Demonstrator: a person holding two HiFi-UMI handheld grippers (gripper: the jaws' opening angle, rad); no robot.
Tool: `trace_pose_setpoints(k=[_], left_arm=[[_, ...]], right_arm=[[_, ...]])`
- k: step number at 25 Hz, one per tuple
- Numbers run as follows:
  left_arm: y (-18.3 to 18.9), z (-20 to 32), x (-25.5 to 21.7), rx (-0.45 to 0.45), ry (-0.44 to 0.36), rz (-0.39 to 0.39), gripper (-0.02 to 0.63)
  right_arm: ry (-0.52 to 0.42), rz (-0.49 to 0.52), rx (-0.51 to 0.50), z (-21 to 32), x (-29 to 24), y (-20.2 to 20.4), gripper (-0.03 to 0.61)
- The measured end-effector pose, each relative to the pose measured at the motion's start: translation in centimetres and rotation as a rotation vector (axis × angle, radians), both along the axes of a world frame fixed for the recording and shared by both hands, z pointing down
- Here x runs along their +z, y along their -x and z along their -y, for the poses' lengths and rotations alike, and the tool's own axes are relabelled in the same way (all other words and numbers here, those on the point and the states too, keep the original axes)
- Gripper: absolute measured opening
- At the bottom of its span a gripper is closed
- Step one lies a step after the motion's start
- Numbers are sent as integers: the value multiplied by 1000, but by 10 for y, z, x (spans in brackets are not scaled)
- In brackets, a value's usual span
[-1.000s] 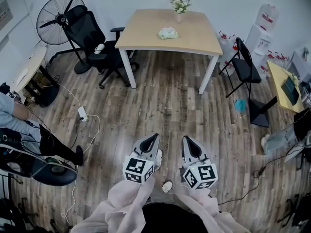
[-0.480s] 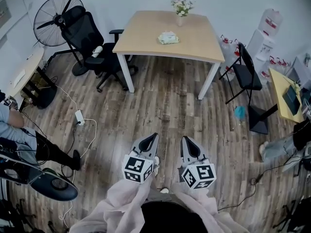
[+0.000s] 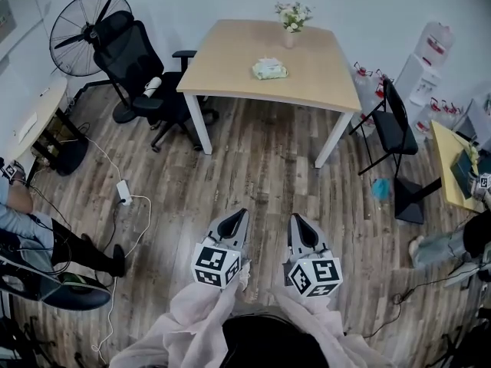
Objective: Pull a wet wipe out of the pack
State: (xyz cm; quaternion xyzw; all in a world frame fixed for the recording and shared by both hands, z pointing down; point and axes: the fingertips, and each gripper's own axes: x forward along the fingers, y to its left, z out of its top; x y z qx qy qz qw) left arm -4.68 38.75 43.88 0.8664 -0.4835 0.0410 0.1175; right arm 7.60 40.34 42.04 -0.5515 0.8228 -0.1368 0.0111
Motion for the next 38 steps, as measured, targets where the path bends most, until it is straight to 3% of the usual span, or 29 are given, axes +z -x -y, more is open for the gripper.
trace_pose_setpoints(k=[21, 38], left_arm=[[39, 141, -10, 27, -35, -8, 11], [56, 163, 0, 15, 8, -20, 11]], right_arm=[[-19, -13, 44, 140, -8, 30, 12], [13, -20, 47, 169, -2, 38, 11]])
